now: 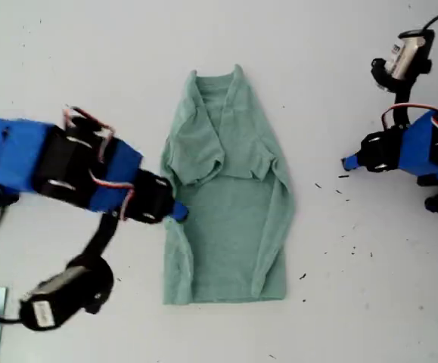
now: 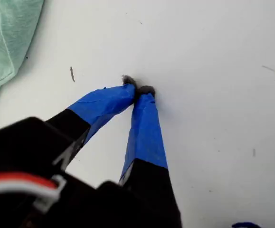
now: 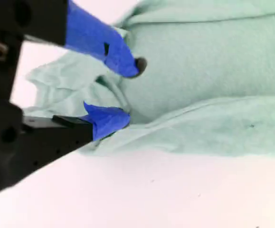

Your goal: Fold t shirt

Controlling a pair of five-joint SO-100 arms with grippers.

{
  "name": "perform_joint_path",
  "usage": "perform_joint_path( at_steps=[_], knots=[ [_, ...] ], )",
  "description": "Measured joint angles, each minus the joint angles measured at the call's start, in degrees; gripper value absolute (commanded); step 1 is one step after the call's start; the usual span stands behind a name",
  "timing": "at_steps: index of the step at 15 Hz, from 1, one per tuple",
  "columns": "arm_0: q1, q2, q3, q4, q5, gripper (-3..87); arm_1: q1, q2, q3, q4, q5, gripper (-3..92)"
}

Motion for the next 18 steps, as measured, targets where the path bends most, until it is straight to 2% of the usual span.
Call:
perform_joint_path(
  at_steps=[1, 2, 4, 5, 7, 8, 11, 13, 14, 15, 16, 18],
  knots=[
    [-2.4, 11.2, 11.6, -0.4, -0.5, -0.1, 0.0, 0.0, 0.0, 0.0, 0.0, 2.3],
    [-3.8, 21.9, 26.5, -5.8, -2.5, -0.1, 0.0, 0.0, 0.0, 0.0, 0.0, 2.3],
    [-2.6, 44.6, 60.9, -25.2, -8.9, -0.2, 0.0, 0.0, 0.0, 0.1, 0.0, 2.3],
    [-2.4, 57.7, 78.3, -32.3, -12.3, -0.2, 0.0, 0.0, 0.0, 0.1, 0.0, 2.3],
    [-0.8, 80.7, 100.0, -33.0, -15.0, -0.2, 0.0, 0.0, 0.0, 0.1, 0.1, 2.3],
    [-1.4, 84.2, 101.9, -33.5, -15.2, -0.2, 0.0, 0.0, 0.0, 0.1, 0.3, 2.3],
    [-2.7, 75.4, 101.3, -35.9, -14.7, -0.2, -0.1, -0.4, -0.4, 0.1, 1.1, 2.2],
    [-1.6, 62.1, 89.3, -32.3, -14.2, -0.2, -3.4, -8.4, -8.4, 5.8, 2.7, 8.0],
    [0.0, 53.3, 79.4, -28.3, -13.8, 5.5, -6.2, -16.8, -18.9, 11.3, 3.3, 23.5],
    [1.9, 43.5, 66.8, -22.5, -12.9, 19.4, -10.4, -26.4, -32.8, 18.6, 4.9, 32.2],
    [3.8, 34.5, 54.1, -17.4, -11.6, 26.1, -14.1, -35.4, -47.5, 25.0, 5.5, 40.7],
    [7.0, 23.6, 34.1, -14.9, -7.6, 28.3, -20.9, -48.6, -74.1, 34.6, 6.7, 42.4]
  ],
)
